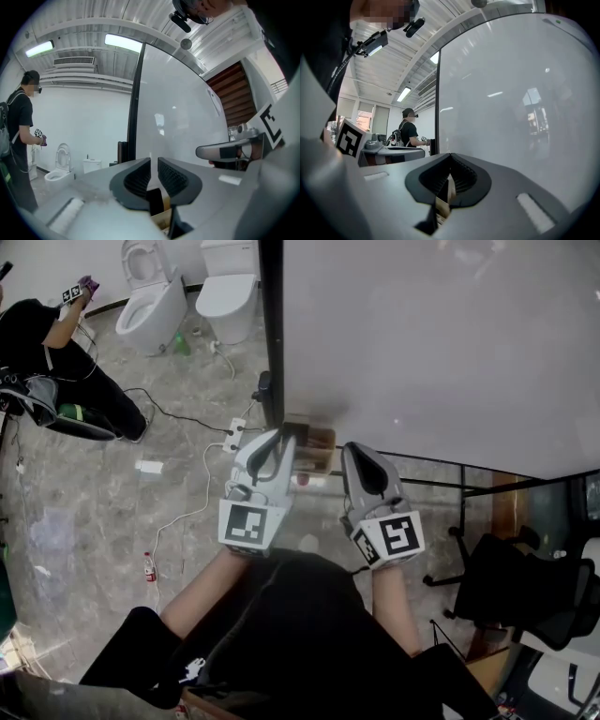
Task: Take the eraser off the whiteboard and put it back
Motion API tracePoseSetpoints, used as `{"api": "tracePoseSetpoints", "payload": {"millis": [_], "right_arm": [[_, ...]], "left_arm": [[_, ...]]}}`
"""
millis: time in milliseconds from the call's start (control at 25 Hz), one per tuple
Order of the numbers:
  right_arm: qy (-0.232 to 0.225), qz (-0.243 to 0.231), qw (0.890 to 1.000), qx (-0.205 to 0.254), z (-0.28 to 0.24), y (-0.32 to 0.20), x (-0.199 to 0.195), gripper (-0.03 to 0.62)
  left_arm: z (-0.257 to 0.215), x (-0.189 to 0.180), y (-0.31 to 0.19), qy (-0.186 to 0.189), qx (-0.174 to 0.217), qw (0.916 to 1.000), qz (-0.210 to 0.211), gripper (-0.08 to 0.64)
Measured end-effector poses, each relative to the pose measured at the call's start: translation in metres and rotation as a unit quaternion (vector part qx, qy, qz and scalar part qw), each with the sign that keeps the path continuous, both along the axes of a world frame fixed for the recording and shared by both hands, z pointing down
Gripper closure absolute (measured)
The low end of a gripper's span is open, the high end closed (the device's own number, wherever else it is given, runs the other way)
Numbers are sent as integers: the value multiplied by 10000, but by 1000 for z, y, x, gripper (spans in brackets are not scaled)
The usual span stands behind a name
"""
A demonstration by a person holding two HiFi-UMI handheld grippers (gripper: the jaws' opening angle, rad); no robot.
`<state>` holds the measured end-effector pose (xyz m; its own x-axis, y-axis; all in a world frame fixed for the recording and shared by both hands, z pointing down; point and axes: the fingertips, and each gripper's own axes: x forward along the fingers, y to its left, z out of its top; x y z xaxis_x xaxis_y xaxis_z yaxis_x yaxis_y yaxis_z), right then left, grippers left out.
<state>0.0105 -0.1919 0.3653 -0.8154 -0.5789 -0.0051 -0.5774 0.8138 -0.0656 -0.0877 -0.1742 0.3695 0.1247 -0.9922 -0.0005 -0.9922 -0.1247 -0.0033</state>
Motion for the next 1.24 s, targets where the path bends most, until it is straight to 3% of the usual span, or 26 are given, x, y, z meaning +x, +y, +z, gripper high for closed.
{"api": "tracePoseSetpoints", "payload": {"millis": [320,720,1240], "right_arm": [[-65,325,9995,-8,-5,9,7,583],[-23,637,9980,49,-11,18,6,583],[74,688,9976,55,-6,21,0,583]], "left_arm": [[-12,-22,16,87,49,9998,190,554],[-17,-48,25,149,107,9993,341,555],[-11,-56,28,157,73,9992,348,556]]}}
